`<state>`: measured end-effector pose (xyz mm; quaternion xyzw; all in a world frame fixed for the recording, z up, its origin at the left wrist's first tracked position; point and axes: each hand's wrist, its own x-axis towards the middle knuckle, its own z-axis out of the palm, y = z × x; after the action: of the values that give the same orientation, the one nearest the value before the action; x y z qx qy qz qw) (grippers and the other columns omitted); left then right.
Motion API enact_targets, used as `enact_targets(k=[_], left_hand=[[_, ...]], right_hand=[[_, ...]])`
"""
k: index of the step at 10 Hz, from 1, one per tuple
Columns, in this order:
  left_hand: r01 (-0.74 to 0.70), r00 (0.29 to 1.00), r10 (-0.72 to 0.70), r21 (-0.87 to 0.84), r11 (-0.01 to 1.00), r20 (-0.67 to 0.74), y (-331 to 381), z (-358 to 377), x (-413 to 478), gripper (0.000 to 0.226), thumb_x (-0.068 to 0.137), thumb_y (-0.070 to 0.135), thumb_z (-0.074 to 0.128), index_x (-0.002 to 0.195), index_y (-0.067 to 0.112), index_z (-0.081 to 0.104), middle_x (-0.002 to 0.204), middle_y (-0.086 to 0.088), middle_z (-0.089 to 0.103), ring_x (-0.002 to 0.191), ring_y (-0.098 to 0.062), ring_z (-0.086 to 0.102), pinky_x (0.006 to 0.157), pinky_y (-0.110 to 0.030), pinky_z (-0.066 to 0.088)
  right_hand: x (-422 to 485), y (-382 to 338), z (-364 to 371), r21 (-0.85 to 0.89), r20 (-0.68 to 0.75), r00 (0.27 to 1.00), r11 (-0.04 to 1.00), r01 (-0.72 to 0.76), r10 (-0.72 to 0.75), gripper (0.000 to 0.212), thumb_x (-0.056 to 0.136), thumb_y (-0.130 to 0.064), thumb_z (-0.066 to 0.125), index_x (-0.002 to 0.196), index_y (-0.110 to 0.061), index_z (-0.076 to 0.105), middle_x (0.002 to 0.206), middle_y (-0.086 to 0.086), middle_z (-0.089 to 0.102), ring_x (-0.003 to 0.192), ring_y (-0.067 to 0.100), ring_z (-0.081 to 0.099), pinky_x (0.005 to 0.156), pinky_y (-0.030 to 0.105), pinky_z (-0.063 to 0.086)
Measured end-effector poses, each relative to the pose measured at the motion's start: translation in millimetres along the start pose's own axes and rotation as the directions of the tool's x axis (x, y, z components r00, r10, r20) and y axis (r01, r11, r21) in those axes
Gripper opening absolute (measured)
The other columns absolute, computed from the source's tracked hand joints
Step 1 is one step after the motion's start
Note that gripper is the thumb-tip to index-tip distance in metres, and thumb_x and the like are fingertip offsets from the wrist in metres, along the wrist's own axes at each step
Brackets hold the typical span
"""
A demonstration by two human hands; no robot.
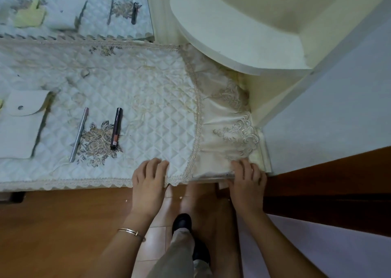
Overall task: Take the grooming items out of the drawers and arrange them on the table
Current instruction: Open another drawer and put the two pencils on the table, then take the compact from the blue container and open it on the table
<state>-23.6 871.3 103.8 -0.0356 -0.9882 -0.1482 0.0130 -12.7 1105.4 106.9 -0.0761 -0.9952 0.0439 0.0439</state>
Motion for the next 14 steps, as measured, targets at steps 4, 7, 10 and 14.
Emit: enact_targets(k=[4, 7, 10, 14], left_hand=[[-0.162, 0.985, 0.157, 0.06, 0.985, 0.073, -13.2, -2.9, -1.8, 0.061, 0.07, 0.012, 0.065, 0.127, 0.014, 0.043, 0.133, -0.013, 0.047, 0.125, -0.032, 0.032, 0.102, -0.049, 0.036], [0.506, 0.807, -0.326, -0.291, 0.812, 0.493, -17.7, -9.7, -152.6, 0.034, 0.092, 0.02, 0.047, 0.124, 0.011, 0.051, 0.123, -0.008, 0.06, 0.111, -0.022, 0.057, 0.09, -0.028, 0.043], [0.903, 0.238, -0.729, -0.423, -0.077, 0.642, 17.3, 21.0, -402.4, 0.009, 0.088, 0.005, 0.054, 0.09, 0.001, 0.062, 0.076, -0.01, 0.056, 0.074, -0.024, 0.054, 0.054, -0.021, 0.044], [0.605, -0.082, -0.733, -0.551, -0.575, 0.675, -25.7, 2.8, -525.1, 0.022, 0.089, 0.012, 0.047, 0.068, 0.015, 0.054, 0.081, -0.011, 0.059, 0.079, -0.021, 0.053, 0.063, -0.032, 0.033]], right_hand=[[-2.3, 10.3, -1.2, 0.101, 0.068, 0.996, 0.994, 0.049, -0.056, 0.062, 0.068, -0.017, 0.073, 0.125, -0.016, 0.047, 0.13, 0.013, 0.054, 0.123, 0.029, 0.038, 0.098, 0.055, 0.037], [-99.5, 46.6, -11.6, 0.379, 0.57, 0.815, 0.914, -0.147, -0.105, 0.051, 0.089, -0.015, 0.053, 0.137, -0.016, 0.035, 0.141, 0.006, 0.038, 0.129, 0.025, 0.039, 0.104, 0.036, 0.036], [-198.7, 74.2, 4.5, 0.22, 0.908, 0.398, 0.955, -0.197, -0.127, 0.011, 0.091, -0.008, 0.05, 0.094, -0.016, 0.042, 0.084, -0.001, 0.049, 0.091, 0.015, 0.044, 0.074, 0.02, 0.029], [-207.1, -106.7, 28.5, 0.185, 0.919, 0.321, 0.969, 0.163, -0.23, 0.033, 0.092, -0.01, 0.049, 0.123, -0.001, 0.051, 0.129, 0.019, 0.053, 0.115, 0.03, 0.051, 0.102, 0.035, 0.04]])
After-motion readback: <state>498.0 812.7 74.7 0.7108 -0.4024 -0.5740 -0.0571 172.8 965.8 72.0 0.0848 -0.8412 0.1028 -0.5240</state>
